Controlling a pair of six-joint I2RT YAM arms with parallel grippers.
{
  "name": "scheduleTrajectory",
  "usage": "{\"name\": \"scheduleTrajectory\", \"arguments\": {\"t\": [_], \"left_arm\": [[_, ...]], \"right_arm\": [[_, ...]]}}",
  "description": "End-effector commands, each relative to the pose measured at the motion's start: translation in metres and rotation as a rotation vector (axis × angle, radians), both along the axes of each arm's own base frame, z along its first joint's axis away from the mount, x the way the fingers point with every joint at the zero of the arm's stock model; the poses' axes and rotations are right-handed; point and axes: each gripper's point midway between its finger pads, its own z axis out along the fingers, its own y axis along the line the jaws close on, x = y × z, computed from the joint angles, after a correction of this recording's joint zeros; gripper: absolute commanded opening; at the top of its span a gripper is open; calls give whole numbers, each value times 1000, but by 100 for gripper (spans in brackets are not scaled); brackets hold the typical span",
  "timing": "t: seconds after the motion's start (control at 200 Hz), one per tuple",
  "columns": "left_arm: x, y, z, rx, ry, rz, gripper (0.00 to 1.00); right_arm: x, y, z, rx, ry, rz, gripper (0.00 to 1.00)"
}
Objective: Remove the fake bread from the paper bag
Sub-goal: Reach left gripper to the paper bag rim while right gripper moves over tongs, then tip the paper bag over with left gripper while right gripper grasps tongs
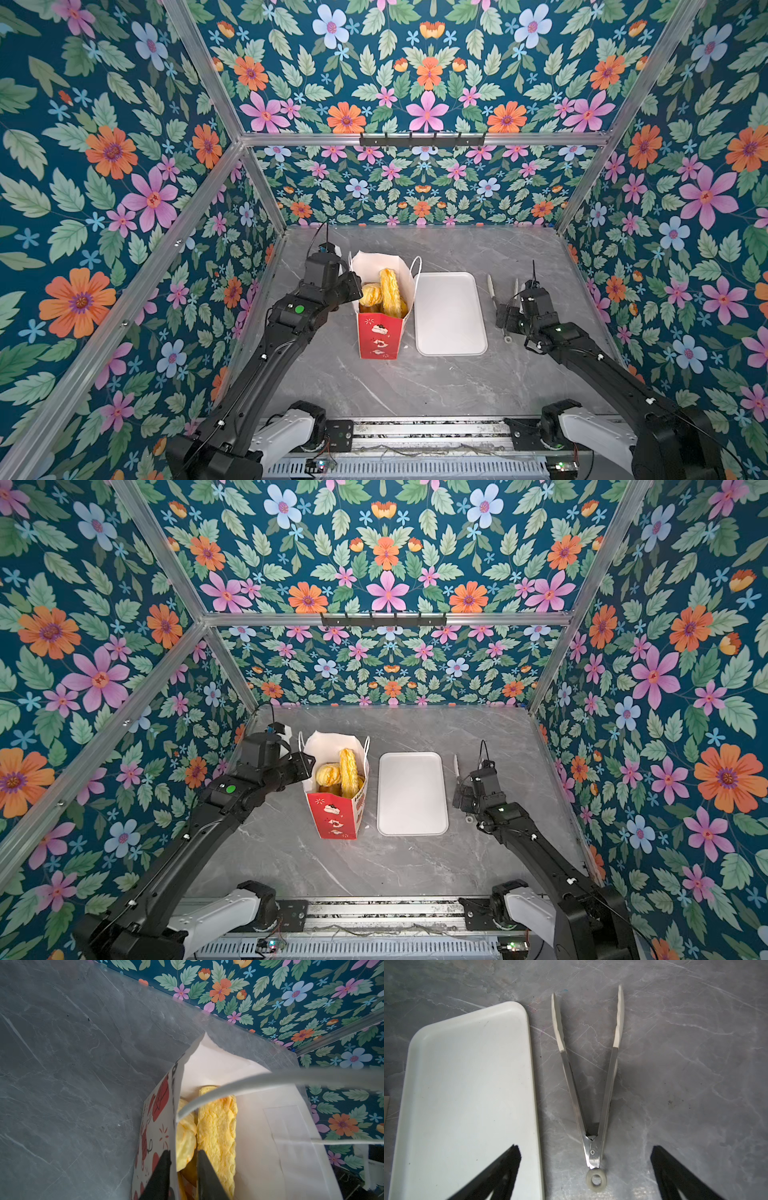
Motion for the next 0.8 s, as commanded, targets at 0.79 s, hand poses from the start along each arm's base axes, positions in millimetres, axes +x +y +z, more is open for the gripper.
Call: {"name": "scheduleTrajectory", "arguments": {"t": [0.79], "left_arm": [[94,-11,23,221,-176,13,0]], "right_arm": [[8,-25,-7,35,203,-56,99]]}}
